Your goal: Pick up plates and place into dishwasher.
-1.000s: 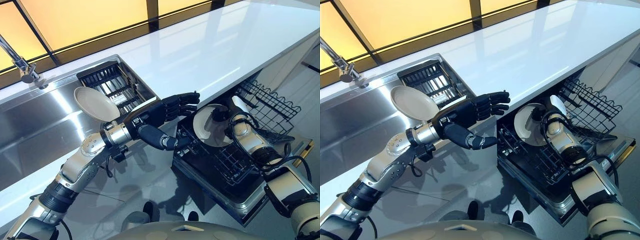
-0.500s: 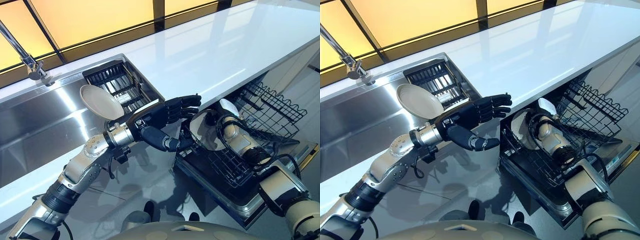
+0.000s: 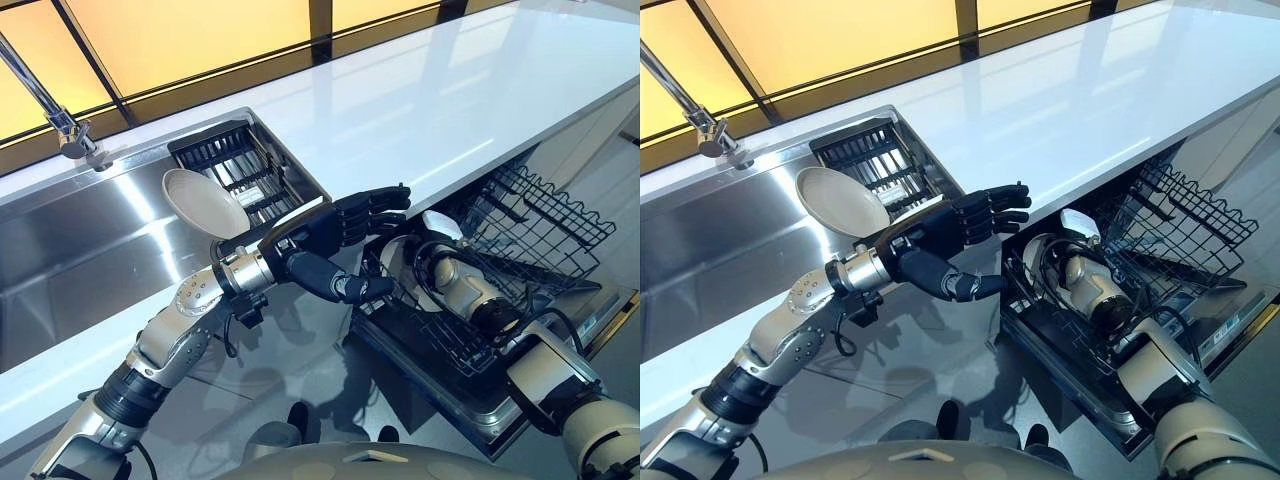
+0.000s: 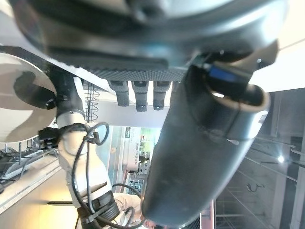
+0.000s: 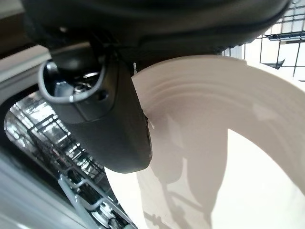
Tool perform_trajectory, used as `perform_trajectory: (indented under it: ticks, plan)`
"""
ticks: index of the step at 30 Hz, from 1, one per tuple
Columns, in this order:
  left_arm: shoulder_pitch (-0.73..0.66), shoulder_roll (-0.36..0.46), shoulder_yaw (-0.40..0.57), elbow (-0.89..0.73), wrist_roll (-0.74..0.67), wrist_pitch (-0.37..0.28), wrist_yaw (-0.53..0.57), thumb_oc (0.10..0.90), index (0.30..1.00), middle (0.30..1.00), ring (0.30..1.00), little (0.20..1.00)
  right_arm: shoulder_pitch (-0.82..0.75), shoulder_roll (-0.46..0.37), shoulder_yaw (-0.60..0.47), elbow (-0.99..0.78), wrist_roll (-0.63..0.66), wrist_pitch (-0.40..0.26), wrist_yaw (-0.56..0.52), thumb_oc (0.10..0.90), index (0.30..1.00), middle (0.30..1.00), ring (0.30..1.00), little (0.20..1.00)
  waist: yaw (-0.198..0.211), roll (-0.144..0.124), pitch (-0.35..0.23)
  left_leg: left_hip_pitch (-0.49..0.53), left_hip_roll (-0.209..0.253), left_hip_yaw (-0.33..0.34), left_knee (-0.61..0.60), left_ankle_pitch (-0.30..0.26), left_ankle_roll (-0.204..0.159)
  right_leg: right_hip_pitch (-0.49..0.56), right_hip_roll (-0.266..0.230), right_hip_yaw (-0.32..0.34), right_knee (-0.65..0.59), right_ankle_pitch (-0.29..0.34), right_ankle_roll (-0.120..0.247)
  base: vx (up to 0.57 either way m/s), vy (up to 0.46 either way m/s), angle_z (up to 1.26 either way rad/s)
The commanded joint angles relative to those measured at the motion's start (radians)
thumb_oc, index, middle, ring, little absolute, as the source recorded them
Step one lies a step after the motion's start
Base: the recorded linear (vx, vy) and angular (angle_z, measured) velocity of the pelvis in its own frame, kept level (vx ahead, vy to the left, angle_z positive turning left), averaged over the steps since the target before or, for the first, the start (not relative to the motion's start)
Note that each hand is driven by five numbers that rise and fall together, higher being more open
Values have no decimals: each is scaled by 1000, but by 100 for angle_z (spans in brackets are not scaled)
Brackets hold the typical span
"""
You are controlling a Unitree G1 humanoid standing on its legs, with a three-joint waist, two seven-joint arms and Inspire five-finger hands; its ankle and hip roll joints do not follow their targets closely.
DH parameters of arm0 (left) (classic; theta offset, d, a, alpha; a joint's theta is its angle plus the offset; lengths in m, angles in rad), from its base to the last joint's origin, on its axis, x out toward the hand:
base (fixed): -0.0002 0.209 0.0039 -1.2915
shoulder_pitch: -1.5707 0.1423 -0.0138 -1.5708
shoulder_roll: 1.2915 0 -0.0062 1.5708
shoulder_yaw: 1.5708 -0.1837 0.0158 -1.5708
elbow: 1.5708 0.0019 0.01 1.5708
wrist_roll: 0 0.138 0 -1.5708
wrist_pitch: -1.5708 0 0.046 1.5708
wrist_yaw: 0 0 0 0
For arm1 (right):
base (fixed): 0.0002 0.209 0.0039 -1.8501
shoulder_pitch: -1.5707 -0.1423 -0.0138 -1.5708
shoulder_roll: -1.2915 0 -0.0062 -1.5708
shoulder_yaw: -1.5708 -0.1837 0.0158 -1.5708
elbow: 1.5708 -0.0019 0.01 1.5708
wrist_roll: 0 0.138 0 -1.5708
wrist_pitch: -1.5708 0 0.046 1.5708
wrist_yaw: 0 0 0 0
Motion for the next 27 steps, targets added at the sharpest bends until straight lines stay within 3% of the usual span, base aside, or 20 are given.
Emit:
perform_trajectory:
  ticks: [1, 2, 3, 27]
  plan:
    - [-64, -39, 27, -82, -16, -65, -26, 800, 900, 900, 900, 900, -57, 97, 29, -124, 71, -85, 6, 372, 533, 533, 533, 472, 23, -38, -51, 9, -74, 22, 1, -70, 52, 14, 9, 7, 5, 5, 19, 0, 0, 0]
    - [-63, -40, 28, -80, -15, -65, -29, 800, 900, 900, 900, 900, -54, 99, 26, -134, 80, -89, -5, 465, 613, 613, 613, 565, 22, -38, -50, 9, -74, 22, 1, -70, 52, 13, 9, 7, 5, 5, 19, 0, 0, 0]
    - [-61, -43, 31, -79, -13, -65, -33, 800, 900, 900, 900, 900, -49, 99, 21, -153, 88, -94, -18, 800, 900, 900, 900, 900, 20, -38, -50, 9, -74, 23, 1, -70, 52, 13, 9, 8, 5, 5, 19, 0, 0, 0]
    - [-16, -28, 72, -83, -14, -66, -68, 800, 900, 900, 900, 900, 81, 2, -155, -435, 115, -124, -111, 800, 900, 900, 900, 900, -37, -39, -46, 12, -73, 54, 1, -66, 56, -3, 15, 45, 5, 21, 22, -6, 2, -1]
